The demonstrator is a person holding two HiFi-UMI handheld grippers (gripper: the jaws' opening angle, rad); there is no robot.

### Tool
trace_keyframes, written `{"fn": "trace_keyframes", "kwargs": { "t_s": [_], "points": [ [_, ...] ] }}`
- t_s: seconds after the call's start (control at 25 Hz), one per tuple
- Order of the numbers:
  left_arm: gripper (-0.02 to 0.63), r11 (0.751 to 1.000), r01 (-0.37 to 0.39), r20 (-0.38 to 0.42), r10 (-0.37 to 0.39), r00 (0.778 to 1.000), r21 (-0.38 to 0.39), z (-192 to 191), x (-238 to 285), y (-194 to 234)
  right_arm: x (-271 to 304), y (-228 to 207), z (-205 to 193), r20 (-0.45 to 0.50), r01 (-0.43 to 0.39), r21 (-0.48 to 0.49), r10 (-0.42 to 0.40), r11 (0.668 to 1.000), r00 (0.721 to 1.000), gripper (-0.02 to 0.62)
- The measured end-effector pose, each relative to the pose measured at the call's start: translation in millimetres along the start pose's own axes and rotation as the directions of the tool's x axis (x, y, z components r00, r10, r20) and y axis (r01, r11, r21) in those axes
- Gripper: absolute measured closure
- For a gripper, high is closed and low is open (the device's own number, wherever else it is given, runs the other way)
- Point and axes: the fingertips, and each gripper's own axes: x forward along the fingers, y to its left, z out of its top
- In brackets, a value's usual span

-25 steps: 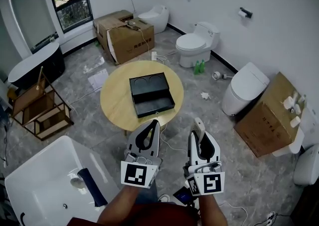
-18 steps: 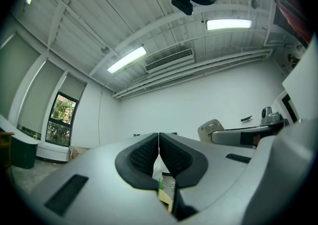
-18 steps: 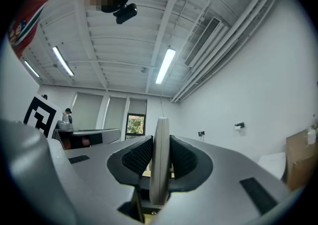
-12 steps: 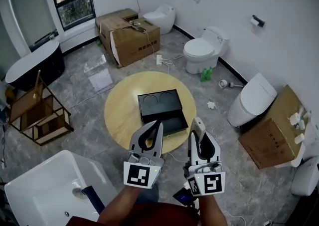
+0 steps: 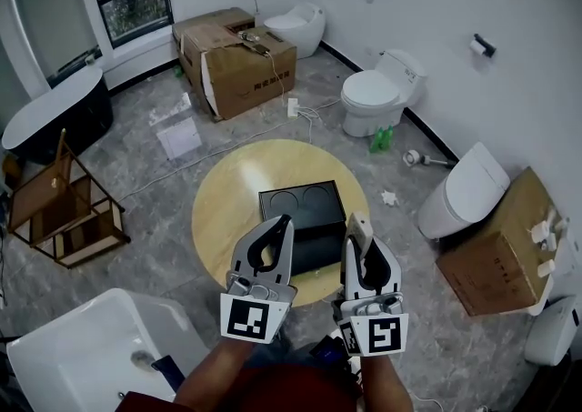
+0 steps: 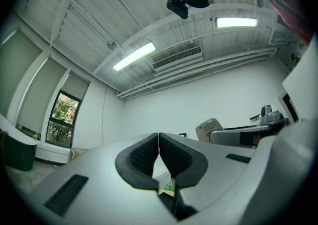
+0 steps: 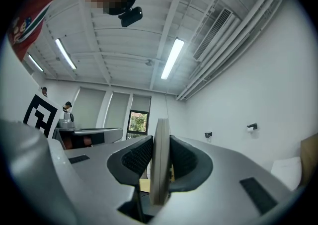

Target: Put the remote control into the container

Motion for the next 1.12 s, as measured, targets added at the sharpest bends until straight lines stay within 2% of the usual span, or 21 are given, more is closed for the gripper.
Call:
{"fn": "trace_keyframes", "kwargs": {
  "t_s": [0.52, 0.76, 0.92, 1.12],
  "points": [
    [0.591, 0.991, -0.124, 0.019, 0.123, 0.992, 0.048, -16.1, 34.9, 13.4, 51.5, -39.4, -29.7, -0.05, -0.127, 0.035, 0.128, 0.991, 0.99, 0.479],
    [0.591, 0.985, -0.164, 0.018, 0.163, 0.986, 0.058, -22.2, 37.4, 18.5, 66.8, -37.2, -47.2, -0.086, -0.183, 0.041, 0.186, 0.982, 0.979, 0.479],
    [0.591, 0.981, -0.181, 0.015, 0.18, 0.983, 0.062, -24.0, 36.6, 24.8, 76.7, -27.0, -68.7, -0.161, -0.235, 0.043, 0.239, 0.971, 0.957, 0.479],
    [0.591, 0.975, -0.211, 0.013, 0.211, 0.977, 0.065, -27.1, 32.3, 33.8, 84.2, -10.4, -102.6, -0.301, -0.304, 0.065, 0.309, 0.95, 0.902, 0.479]
  ]
}}
